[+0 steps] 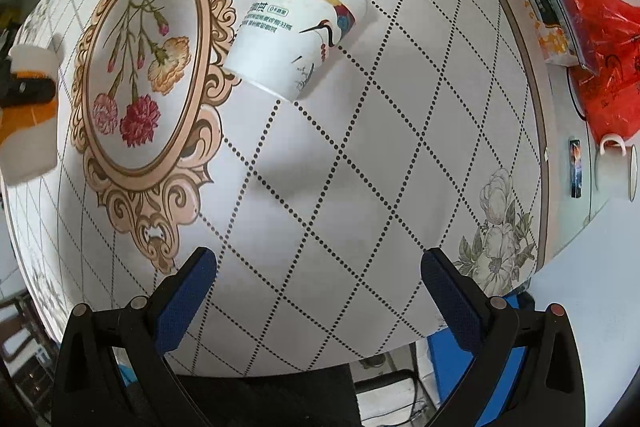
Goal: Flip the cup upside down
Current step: 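Lift the orange-and-white cup off the placemat with the left tool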
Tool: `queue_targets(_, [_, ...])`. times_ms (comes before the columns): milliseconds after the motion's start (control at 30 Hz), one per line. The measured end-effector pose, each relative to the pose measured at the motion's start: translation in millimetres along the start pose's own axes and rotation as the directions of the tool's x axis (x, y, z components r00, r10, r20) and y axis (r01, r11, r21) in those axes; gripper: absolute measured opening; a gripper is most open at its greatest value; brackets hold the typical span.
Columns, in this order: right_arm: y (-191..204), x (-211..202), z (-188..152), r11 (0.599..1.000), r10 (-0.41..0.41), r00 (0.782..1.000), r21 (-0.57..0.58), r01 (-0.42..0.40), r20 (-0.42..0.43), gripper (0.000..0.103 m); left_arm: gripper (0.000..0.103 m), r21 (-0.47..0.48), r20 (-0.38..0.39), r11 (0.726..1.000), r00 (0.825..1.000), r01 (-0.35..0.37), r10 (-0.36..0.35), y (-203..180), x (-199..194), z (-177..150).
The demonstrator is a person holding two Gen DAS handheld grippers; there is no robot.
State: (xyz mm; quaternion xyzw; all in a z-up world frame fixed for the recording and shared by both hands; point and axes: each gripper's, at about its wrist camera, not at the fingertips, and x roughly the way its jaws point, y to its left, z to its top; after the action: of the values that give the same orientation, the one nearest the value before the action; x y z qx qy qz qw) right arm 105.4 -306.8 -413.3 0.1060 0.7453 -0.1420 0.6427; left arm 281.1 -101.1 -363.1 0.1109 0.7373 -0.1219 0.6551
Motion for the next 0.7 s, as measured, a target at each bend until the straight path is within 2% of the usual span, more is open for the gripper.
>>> queue_targets(133, [-10, 2, -10, 0.999, 0.001, 1.0, -0.04, 0.0, 0.002, 0.103, 0.072, -0.05, -0.026, 0.998, 0.999, 0.041, -0.043, -8, 7, -46])
queue_targets(267, [-22, 6, -21, 0.997, -0.012, 1.0, -0.079, 0.012, 0.002, 0.103, 0.072, -0.075, -0.058, 0.995, 0.996, 0.067, -0.071, -47, 13, -51])
queue_targets(467, [-43, 14, -34, 0.995, -0.026, 1.0, -0.101, 0.026, -0.002, 0.103, 0.072, -0.069, -0.095, 0.995, 0.992, 0.078, -0.084, -85, 39, -76])
queue_targets(700, [-70, 27, -51, 0.993, -0.034, 0.999, -0.111, 0.032, -0.016, 0.103, 0.072, -0.061, -0.066, 0.997, 0.997, 0.043, -0.047, -129, 74, -85])
